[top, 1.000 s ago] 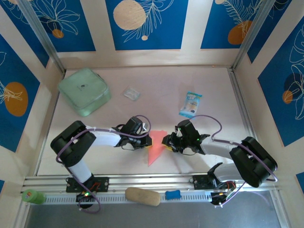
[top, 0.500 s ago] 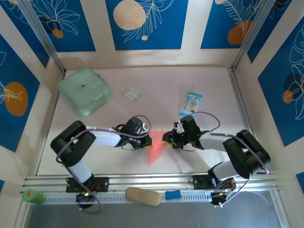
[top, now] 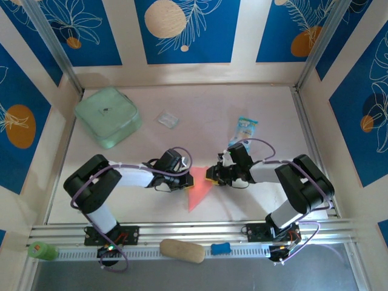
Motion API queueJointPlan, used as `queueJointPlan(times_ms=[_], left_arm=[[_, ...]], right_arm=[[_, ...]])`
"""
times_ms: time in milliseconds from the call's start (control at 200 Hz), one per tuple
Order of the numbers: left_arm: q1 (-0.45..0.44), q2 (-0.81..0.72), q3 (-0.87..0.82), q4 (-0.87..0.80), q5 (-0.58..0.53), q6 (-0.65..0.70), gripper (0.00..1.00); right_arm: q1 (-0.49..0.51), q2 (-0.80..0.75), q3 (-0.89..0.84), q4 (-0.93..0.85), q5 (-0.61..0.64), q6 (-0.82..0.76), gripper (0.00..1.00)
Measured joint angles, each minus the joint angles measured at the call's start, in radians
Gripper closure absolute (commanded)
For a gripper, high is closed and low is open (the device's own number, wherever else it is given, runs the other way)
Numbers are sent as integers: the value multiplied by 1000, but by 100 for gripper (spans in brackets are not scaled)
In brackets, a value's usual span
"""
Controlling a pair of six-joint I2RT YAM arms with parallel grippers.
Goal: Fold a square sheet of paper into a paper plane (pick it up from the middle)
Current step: Perform the fifth fold on the wing at the bottom-center of the table.
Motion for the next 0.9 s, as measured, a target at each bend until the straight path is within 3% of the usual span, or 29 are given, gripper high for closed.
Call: queueJointPlan(times_ms=[230, 390, 655, 900], left_arm=[[0, -32, -3, -33, -2, 3, 87], [0, -129, -2, -83, -17, 32, 75], [-6, -256, -2, -134, -69, 114, 75], [-175, -304, 37, -247, -214, 280, 55]], right_arm=[[-6, 30, 19, -6, -22, -23, 94], [-2, 19, 18, -19, -5, 1, 97], [25, -132, -24, -69, 152, 204, 98], [74, -256, -81, -147, 324, 404, 100]])
